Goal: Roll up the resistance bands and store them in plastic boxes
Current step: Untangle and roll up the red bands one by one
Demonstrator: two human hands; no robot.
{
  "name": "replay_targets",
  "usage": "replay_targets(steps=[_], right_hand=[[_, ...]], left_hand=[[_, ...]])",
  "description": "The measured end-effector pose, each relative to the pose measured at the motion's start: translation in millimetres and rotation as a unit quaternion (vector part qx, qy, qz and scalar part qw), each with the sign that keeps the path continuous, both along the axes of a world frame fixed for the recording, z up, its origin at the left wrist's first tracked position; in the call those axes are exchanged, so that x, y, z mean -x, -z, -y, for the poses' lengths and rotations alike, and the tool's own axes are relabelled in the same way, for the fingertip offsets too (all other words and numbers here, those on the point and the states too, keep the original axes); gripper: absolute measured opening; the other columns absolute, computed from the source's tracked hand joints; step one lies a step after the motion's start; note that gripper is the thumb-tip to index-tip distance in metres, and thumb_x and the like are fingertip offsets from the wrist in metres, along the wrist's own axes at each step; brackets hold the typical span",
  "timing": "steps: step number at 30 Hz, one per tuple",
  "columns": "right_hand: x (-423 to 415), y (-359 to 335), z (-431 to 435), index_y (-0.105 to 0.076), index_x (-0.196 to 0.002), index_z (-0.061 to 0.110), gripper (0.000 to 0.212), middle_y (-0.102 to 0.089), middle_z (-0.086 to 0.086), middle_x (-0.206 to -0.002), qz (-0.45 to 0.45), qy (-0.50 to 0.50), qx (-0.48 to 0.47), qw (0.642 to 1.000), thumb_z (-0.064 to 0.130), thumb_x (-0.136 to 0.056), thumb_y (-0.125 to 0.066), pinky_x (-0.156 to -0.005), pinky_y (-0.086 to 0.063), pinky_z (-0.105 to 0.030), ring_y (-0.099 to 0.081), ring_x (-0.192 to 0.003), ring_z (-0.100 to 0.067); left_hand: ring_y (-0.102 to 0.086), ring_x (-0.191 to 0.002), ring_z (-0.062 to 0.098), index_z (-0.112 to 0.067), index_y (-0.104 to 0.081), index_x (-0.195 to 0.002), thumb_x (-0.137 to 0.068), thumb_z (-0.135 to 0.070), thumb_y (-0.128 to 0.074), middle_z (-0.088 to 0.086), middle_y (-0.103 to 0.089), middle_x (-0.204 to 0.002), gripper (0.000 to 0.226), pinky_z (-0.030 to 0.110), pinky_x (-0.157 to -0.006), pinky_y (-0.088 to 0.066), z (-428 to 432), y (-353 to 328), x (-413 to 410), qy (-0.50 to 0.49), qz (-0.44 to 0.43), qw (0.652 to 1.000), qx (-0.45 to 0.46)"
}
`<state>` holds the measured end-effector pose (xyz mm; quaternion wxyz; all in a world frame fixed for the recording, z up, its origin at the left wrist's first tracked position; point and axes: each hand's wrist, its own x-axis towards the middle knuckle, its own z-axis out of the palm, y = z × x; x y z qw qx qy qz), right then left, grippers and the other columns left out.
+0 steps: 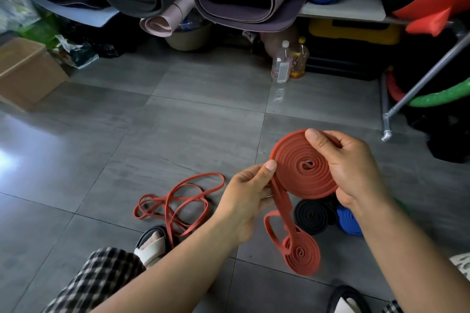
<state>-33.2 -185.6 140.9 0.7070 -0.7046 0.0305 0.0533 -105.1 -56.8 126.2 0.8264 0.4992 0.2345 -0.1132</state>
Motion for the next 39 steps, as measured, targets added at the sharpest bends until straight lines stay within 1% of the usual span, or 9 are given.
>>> replay_targets(steps=[6, 11, 18, 22, 25, 27, 29, 34, 39], right_hand=[[3, -2, -5, -0.064, -0.07, 0.024, 0.011, -0.067, 0.014, -0.06, 0.049, 0.03, 0.022, 0.998, 0.023, -0.081, -0.066, -0.059, -0.05, -0.015, -0.062, -0.059, 0.0], [10, 3, -12, -0.064, -0.07, 0.025, 0.013, -0.067, 0.014, -0.063, 0.057, 0.072, 0.023, 0.996, 0.026, -0.082, -0.066, -0.068, -0.051, -0.025, -0.062, -0.064, -0.004], [20, 10, -25, -0.061, -0.069, 0.021, 0.017, -0.066, 0.008, -0.067, -0.002, 0.141, -0.068, 0.988, 0.024, -0.086, -0.062, -0.076, -0.051, -0.034, -0.061, -0.073, -0.012], [11, 6, -14, -0.065, -0.078, 0.02, 0.013, -0.068, 0.007, -0.077, -0.038, -0.022, -0.067, 0.997, 0.033, -0.078, -0.063, -0.078, -0.05, -0.027, -0.062, -0.076, -0.007], [-1, 2, 4, -0.064, -0.09, 0.029, 0.028, -0.067, 0.009, -0.089, 0.031, -0.204, 0.145, 0.968, 0.041, -0.065, -0.069, -0.078, -0.045, -0.015, -0.06, -0.083, -0.001], [0, 1, 7, -0.068, -0.086, 0.024, 0.029, -0.07, 0.004, -0.082, 0.013, -0.299, 0.209, 0.931, 0.036, -0.061, -0.075, -0.076, -0.047, -0.025, -0.061, -0.074, -0.004], [4, 2, 5, -0.07, -0.083, 0.016, 0.04, -0.071, -0.004, -0.076, -0.017, -0.315, 0.183, 0.931, 0.04, -0.052, -0.075, -0.074, -0.049, -0.033, -0.061, -0.069, -0.009], [5, 3, 0, -0.07, -0.076, 0.017, 0.037, -0.073, -0.003, -0.075, -0.014, -0.174, 0.065, 0.982, 0.041, -0.048, -0.074, -0.073, -0.054, -0.035, -0.068, -0.071, -0.016], [3, -1, -1, -0.068, -0.074, 0.017, 0.025, -0.072, 0.003, -0.067, -0.027, -0.101, 0.014, 0.994, 0.032, -0.055, -0.073, -0.065, -0.056, -0.026, -0.068, -0.063, -0.011]], left_hand=[[-0.066, -0.077, 0.017, -0.006, -0.068, -0.093, -0.093, -0.023, -0.051, 0.01, -0.07, -0.089, 0.024, 0.025, -0.07, -0.057, -3, -1, -1, 0.014, 0.008, 0.998, -0.054], [-0.061, -0.087, 0.025, -0.005, -0.065, -0.098, -0.094, -0.027, -0.049, 0.015, -0.067, -0.097, 0.028, 0.04, -0.093, -0.048, -1, -1, 0, 0.006, 0.002, 0.999, -0.046], [-0.063, -0.084, 0.02, -0.004, -0.062, -0.1, -0.091, -0.009, -0.053, 0.013, -0.067, -0.093, 0.014, 0.032, -0.082, -0.053, 0, 1, -1, -0.012, 0.067, 0.996, -0.055], [-0.064, -0.067, 0.01, -0.008, -0.063, -0.09, -0.09, -0.003, -0.055, 0.006, -0.069, -0.077, 0.009, 0.022, -0.067, -0.054, -18, -2, -9, 0.015, 0.111, 0.979, -0.169], [-0.061, -0.072, 0.022, -0.004, -0.064, -0.09, -0.079, -0.022, -0.059, 0.017, -0.068, -0.082, 0.021, 0.039, -0.075, -0.051, -32, -2, -11, 0.119, 0.157, 0.915, -0.352], [-0.054, -0.065, 0.017, -0.007, -0.061, -0.087, -0.082, -0.02, -0.061, 0.012, -0.063, -0.073, 0.013, 0.037, -0.068, -0.047, -35, -1, -9, 0.189, 0.168, 0.877, -0.41], [-0.056, -0.062, 0.018, -0.01, -0.061, -0.085, -0.086, -0.012, -0.061, 0.009, -0.061, -0.07, 0.003, 0.032, -0.063, -0.045, -34, -3, -7, 0.2, 0.161, 0.889, -0.379], [-0.058, -0.052, 0.007, -0.002, -0.065, -0.084, -0.085, -0.002, -0.06, 0.002, -0.064, -0.062, 0.006, 0.008, -0.047, -0.042, -33, -14, -8, 0.075, 0.092, 0.977, -0.18], [-0.066, -0.06, 0.011, -0.008, -0.069, -0.082, -0.087, -0.011, -0.059, 0.002, -0.071, -0.068, 0.011, 0.02, -0.059, -0.055, -28, -5, -3, 0.074, 0.031, 0.991, -0.107]])
